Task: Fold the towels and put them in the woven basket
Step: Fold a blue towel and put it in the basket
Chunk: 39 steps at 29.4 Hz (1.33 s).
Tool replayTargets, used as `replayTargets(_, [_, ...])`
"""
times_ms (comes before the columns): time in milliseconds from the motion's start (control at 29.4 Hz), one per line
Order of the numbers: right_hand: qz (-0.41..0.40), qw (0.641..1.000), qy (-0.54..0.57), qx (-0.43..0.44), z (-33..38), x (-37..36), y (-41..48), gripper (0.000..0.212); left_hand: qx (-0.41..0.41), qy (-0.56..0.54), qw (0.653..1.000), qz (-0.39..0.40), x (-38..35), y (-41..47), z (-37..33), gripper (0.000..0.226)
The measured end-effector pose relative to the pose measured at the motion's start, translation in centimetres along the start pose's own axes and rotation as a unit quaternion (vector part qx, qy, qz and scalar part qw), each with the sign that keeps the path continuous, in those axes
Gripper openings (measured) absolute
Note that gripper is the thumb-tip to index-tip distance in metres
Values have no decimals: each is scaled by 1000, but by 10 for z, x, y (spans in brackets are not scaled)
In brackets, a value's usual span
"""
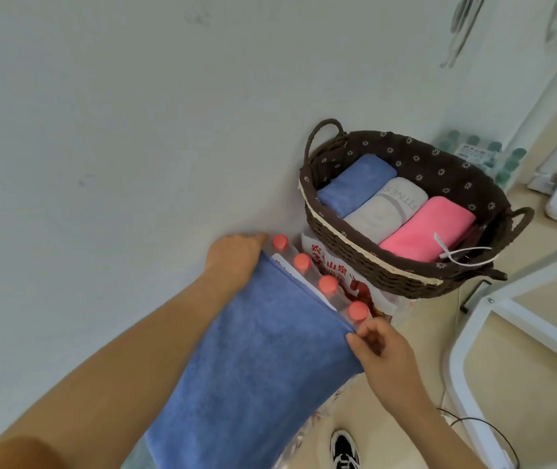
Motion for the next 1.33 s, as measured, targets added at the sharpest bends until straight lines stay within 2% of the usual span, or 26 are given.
replayTargets(102, [40, 998, 42, -3, -2, 4, -2, 16, -5, 78, 996, 33, 5, 4, -2, 28])
replayTargets(238, [147, 988, 34, -17, -5, 33, -11, 16, -39, 77, 993, 82, 2, -5, 0, 33])
replayTargets(306, [125, 992, 2, -32, -13, 52, -9, 14, -84, 84, 990, 73, -3, -14, -7, 32])
replayTargets(374, [63, 997, -14, -42, -23, 64, -4, 15, -139, 56, 988, 34, -8, -18, -13, 27])
replayTargets(442, [24, 999, -10, -44, -26, 65, 1, 18, -161, -32, 986, 13, -10, -15, -13, 23])
replayTargets(544, [9, 999, 4, -45, -29, 59, 2, 20, -166, -196, 966, 8, -5, -13, -11, 26])
replayTargets(612, [5, 999, 3, -47, -32, 57, 1, 19, -168, -278, 945, 42, -2, -17, -11, 19])
replayTargets(680, [5, 999, 1, -54, -35, 56, 1, 18, -194, -277, 937, 88, -5, -22, -14, 28])
replayTargets(782, [9, 999, 5, -52, -35, 56, 1, 19, -199, -207, 952, 108, -11, -20, -9, 36])
replayTargets(884, [12, 999, 4, -49, -34, 57, 2, 19, -195, -245, 940, 133, -6, -19, -7, 38])
replayTargets(1191, [19, 998, -50, -33, -32, 67, 7, 19, -180, -289, 927, 156, -5, -17, -3, 20])
replayTargets(1327, [24, 998, -59, -24, -22, 72, 12, 20, -116, -367, 916, 115, -7, -14, 12, 16])
Point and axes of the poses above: each hand's wrist, its own y-axis towards the middle knuckle, its own x-axis out of the back of the hand, z = x × y, the point moved 5 cm from there along y, towards the middle knuckle, and after that the axes turned 10 degrees about z, right-handed, at the moved point
